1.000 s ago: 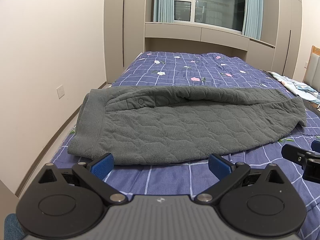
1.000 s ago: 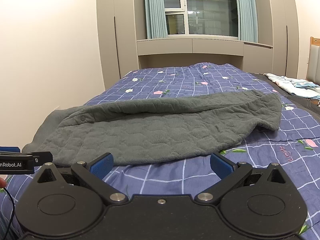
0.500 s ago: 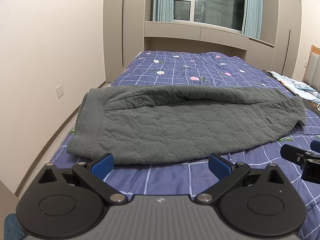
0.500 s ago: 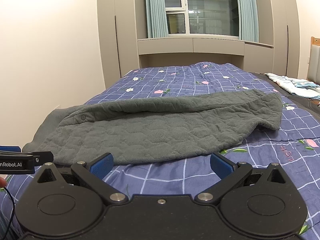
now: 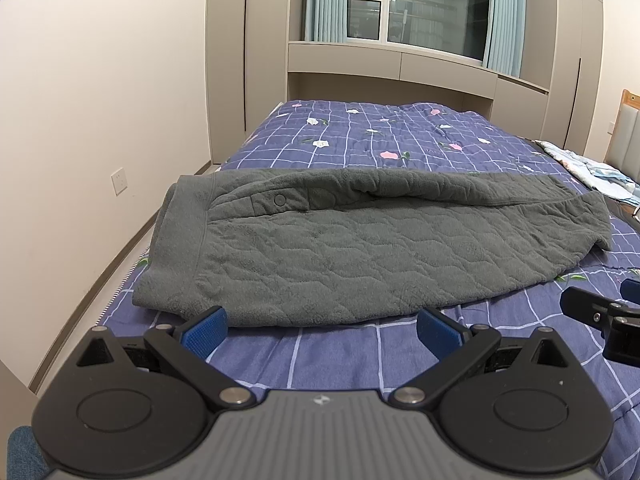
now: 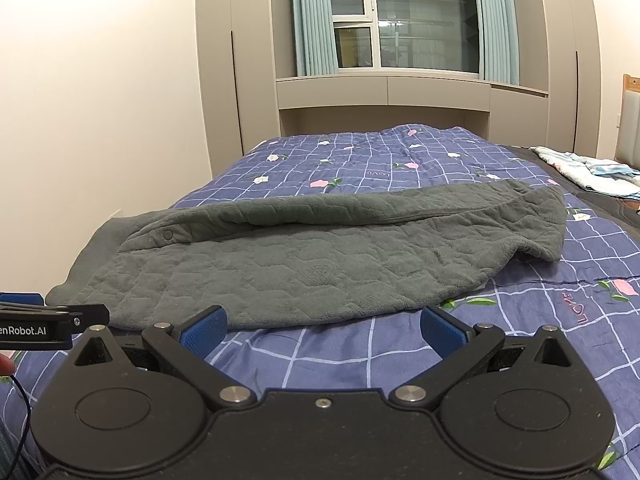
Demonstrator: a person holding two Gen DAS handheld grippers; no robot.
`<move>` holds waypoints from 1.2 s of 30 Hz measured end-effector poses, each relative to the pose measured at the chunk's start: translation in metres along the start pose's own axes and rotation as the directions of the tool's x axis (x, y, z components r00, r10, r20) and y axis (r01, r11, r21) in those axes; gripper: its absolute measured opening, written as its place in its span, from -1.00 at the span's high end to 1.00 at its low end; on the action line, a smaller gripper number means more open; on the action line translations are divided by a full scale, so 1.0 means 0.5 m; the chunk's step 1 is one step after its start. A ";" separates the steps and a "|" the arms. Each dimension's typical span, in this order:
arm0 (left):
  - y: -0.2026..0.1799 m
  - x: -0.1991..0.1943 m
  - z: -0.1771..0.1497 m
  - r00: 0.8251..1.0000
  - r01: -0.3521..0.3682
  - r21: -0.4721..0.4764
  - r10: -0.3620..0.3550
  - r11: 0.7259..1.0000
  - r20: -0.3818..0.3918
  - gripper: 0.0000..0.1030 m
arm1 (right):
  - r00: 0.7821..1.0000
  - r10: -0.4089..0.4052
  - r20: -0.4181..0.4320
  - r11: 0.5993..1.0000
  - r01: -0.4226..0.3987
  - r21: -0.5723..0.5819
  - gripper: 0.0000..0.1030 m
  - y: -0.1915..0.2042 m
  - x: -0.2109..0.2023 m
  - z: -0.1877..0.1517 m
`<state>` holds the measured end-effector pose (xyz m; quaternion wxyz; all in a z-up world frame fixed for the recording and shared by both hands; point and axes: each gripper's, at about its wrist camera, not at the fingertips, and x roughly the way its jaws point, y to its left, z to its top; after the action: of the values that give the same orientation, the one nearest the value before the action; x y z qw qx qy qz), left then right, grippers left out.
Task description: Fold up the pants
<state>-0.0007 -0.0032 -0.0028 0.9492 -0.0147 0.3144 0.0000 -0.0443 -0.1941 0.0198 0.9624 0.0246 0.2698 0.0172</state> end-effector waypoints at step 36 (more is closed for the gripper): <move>0.000 0.015 -0.002 0.999 -0.004 0.000 0.004 1.000 -0.042 -0.99 | 1.000 0.006 -0.024 1.000 -0.006 -0.001 -0.99 0.004 0.008 -0.002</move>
<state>0.0045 -0.0031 -0.0082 0.9423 -0.0143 0.3344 0.0015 -0.0413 -0.1921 0.0169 0.9590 0.0248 0.2815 0.0207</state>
